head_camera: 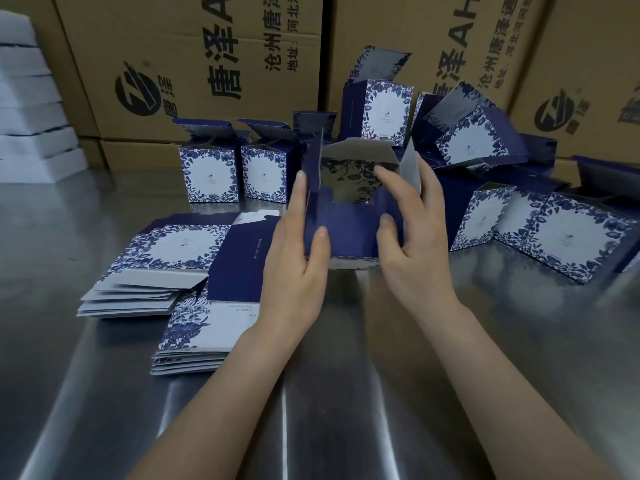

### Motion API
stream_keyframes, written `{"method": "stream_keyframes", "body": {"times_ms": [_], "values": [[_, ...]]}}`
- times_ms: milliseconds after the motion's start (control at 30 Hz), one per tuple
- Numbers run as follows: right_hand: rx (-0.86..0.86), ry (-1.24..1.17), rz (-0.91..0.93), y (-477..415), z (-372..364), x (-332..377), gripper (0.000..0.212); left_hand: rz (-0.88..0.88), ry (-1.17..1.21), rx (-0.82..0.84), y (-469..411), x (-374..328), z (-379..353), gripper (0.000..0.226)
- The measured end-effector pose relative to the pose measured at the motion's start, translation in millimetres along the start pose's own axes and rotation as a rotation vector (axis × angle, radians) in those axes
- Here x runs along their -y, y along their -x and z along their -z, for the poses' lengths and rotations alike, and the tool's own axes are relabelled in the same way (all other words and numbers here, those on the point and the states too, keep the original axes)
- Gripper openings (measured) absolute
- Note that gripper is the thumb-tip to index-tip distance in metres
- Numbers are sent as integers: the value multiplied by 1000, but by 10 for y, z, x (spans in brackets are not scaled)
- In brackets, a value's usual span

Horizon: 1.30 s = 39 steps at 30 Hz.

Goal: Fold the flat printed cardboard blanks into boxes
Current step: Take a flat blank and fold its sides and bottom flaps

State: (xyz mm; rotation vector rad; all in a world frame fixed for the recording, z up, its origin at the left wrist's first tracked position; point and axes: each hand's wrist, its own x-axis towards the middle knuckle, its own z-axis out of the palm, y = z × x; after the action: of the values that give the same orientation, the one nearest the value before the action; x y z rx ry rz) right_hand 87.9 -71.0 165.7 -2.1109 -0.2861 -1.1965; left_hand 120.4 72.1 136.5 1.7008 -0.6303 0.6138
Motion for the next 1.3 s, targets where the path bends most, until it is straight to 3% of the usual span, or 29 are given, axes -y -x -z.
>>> {"method": "stream_keyframes", "body": {"times_ms": [367,733,867,1033,1133,1300], "values": [[-148,159,0,-106,123,3,48,-89,-170,184,77,35,-83,51],[-128,63,53,-78,130,-71,49,-36,-102,77,90,38,-98,44],[-154,9,-65,-68,71,-119,47,-24,-82,-38,72,42,-86,36],[-171,-320,-338,-65,41,-136,61,11,-35,-144,48,-11,-45,31],[-89,-528,-524,-82,0,-169,54,54,43,-153,29,-54,-23,39],[36,-641,-544,-53,-64,-189,46,231,173,-202,-16,-101,8,42]]}}
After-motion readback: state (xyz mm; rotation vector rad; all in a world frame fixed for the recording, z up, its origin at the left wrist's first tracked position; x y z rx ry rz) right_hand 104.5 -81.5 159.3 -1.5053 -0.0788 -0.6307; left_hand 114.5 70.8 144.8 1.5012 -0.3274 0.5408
